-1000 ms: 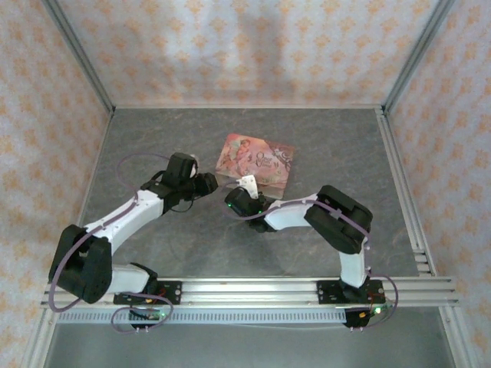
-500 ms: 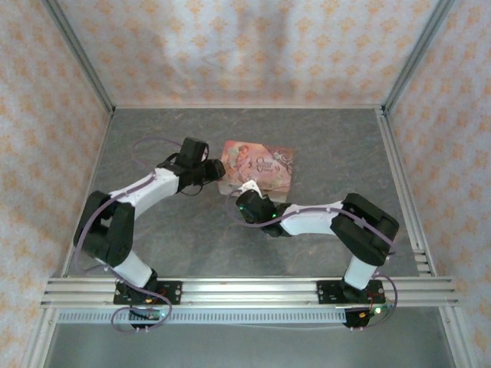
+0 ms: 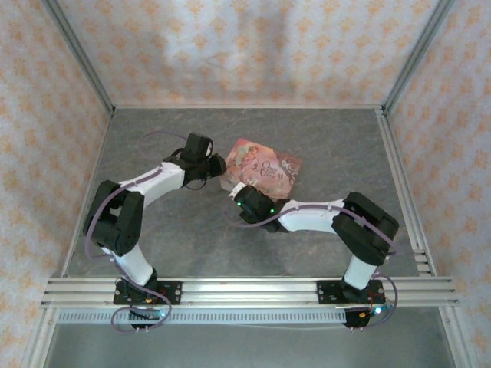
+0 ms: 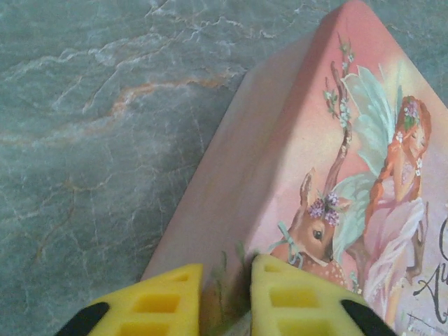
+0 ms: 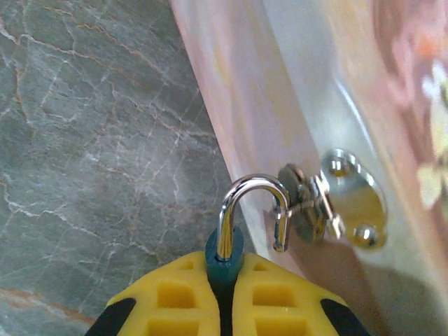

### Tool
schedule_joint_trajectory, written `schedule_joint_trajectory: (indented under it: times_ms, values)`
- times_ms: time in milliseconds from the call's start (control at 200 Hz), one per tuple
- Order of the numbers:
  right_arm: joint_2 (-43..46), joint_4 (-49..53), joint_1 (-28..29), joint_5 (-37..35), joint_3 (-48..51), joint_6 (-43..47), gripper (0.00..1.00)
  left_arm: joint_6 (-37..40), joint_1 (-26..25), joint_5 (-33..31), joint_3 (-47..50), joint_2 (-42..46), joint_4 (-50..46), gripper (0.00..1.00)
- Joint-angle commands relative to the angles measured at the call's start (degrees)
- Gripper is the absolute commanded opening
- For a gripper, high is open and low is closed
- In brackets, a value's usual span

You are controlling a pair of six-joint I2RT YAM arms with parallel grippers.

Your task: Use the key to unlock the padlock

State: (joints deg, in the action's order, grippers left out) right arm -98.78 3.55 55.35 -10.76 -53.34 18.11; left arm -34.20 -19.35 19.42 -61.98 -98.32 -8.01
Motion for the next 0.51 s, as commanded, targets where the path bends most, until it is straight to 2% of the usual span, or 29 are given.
schedule_joint_trajectory:
  times_ms: [0,180,265,395,500]
  values:
    - [-2.3,3.6,0.5,2.9,-4.3,11.3,0.0,0.9,-0.9,-0.1,1.0,-5.3,-4.2,0.15]
    - [-7.5,5.8,0.5,6.0,-12.0,17.2,0.0,1.2,-1.8,1.7,0.2,-7.4,-4.2,0.03]
    - [-8.8,5.9,0.3,7.4,-14.4,17.8,0.0,0.9,-1.9,2.3,0.8,-7.5,-3.5,0.01]
    - [-8.4,6.5,-0.3,12.1,-16.4,14.7,0.0,0.6,-1.8,2.0,1.5,-7.1,-3.0,0.0]
    - [-6.6,15.7,-1.8,17.7,-19.0,8.2,0.0,0.8,-1.8,1.2,1.2,-6.8,-3.7,0.0]
